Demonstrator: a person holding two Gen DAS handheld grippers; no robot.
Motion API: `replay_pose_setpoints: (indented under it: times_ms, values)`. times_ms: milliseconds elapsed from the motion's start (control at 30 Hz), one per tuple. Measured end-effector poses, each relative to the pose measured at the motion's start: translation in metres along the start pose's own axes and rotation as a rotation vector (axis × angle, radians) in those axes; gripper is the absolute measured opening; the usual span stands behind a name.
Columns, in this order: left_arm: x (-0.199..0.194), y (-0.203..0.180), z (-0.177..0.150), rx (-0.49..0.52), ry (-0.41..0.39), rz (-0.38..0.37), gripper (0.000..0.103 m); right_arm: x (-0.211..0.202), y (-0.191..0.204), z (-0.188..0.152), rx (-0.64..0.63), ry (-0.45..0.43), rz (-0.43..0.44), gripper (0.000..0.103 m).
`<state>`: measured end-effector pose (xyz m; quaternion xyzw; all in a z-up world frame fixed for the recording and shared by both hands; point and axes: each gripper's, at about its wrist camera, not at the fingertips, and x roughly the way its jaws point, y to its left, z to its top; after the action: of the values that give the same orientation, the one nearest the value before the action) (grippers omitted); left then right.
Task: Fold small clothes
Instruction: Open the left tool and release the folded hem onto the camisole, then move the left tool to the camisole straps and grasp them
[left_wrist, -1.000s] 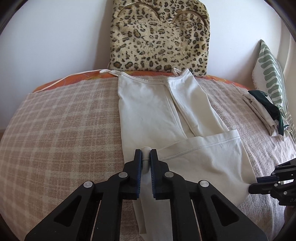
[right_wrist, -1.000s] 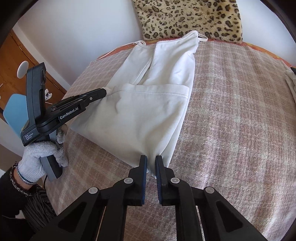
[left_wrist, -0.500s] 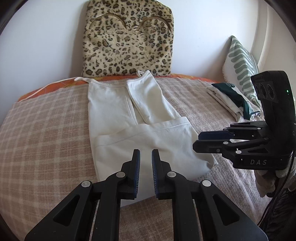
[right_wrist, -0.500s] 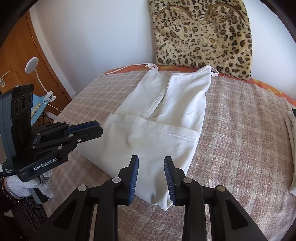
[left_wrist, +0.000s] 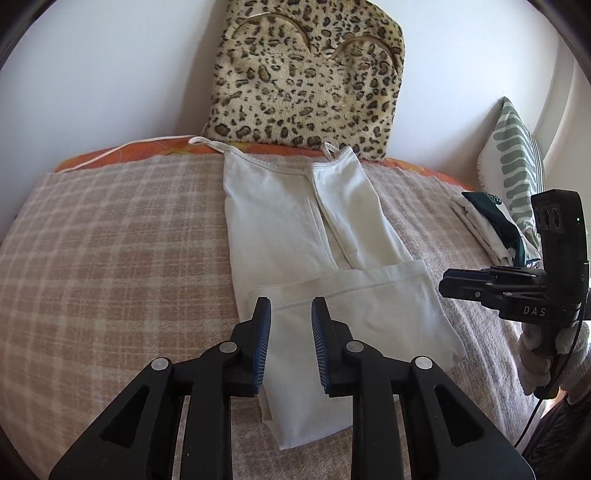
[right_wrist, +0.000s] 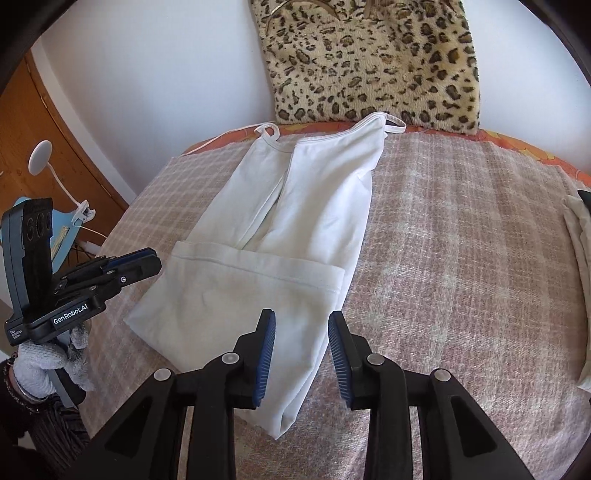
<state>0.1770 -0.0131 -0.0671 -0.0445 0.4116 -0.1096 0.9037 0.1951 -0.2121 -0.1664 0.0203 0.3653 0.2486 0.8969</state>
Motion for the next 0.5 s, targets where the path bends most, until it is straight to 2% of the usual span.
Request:
replay_pose_setpoints:
  times_ms: [33,100,133,300,500]
  values:
    - [0.001,0.002,0.005,0.001,-0.002,0.001,0.027,0.001,-0.007,0.005,0.018,-0.007,0.009,0.033]
    - [0.003,0.006,0.015,0.006,-0.012,0.003,0.043,0.006,-0.020,0.014,0.048,-0.017,0.017,0.033]
    - [0.005,0.008,0.021,0.012,-0.016,0.004,0.045,0.009,-0.026,0.019,0.057,-0.020,0.014,0.033]
    - [0.029,0.016,0.049,0.023,-0.005,0.026,0.047,0.024,-0.057,0.047,0.103,-0.038,0.074,0.034]
    - [0.066,0.012,0.084,-0.008,0.004,-0.050,0.047,0.044,-0.071,0.074,0.110,-0.056,0.102,0.034]
